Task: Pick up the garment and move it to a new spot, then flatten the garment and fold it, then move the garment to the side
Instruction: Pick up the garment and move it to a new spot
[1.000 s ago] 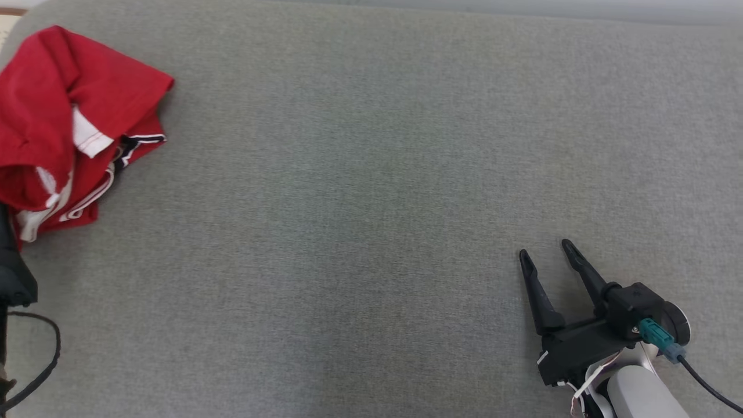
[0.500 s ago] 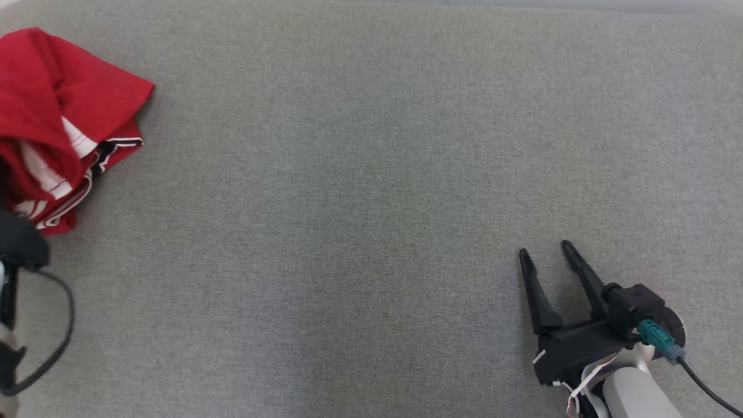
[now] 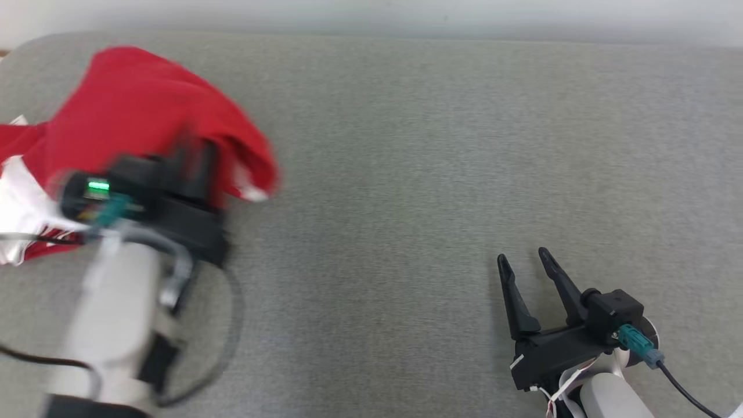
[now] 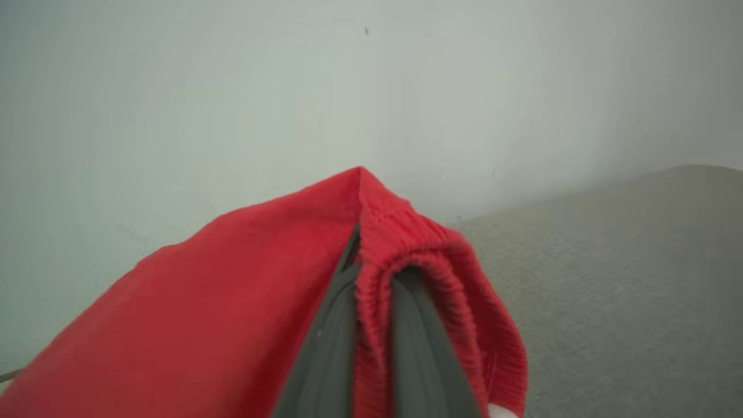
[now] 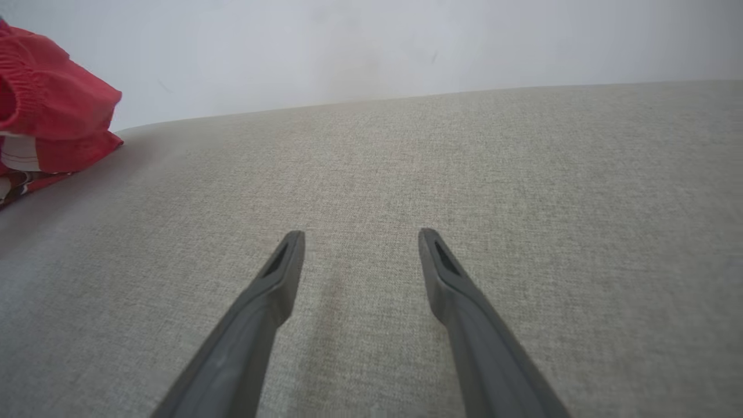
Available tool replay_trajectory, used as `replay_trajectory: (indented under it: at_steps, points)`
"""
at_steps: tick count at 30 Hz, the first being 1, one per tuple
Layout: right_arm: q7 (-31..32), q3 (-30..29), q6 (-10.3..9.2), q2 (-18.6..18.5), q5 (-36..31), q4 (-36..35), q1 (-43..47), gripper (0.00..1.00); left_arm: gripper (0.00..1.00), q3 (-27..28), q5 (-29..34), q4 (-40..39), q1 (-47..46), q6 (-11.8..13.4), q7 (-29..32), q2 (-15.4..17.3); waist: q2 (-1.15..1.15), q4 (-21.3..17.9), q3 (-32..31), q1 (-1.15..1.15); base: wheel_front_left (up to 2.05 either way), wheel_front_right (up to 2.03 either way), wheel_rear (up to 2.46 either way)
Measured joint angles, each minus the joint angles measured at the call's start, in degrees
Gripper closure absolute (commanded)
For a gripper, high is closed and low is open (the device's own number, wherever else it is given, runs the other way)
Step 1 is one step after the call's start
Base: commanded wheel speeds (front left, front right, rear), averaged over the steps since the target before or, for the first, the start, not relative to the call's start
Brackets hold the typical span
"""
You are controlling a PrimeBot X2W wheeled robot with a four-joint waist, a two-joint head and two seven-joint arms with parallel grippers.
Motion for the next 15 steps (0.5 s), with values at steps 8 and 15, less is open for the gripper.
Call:
replay_trajectory:
  at_steps: [8,15]
  points:
    - [0.0,0.3,0.00,1.6,0.9,-0.5,-0.4,0.00,1.00,-8.2,-4.7,3.0,0.9,0.0,0.0,-5.0,0.00,-4.6,0.1,0.00,0.00,0.00,0.00]
    - [0.0,0.7,0.00,2.5,1.4,-0.3,-0.3,0.00,1.00,-17.7,-10.1,3.5,0.8,0.0,0.0,-6.2,0.00,-10.9,0.3,0.00,0.00,0.00,0.00]
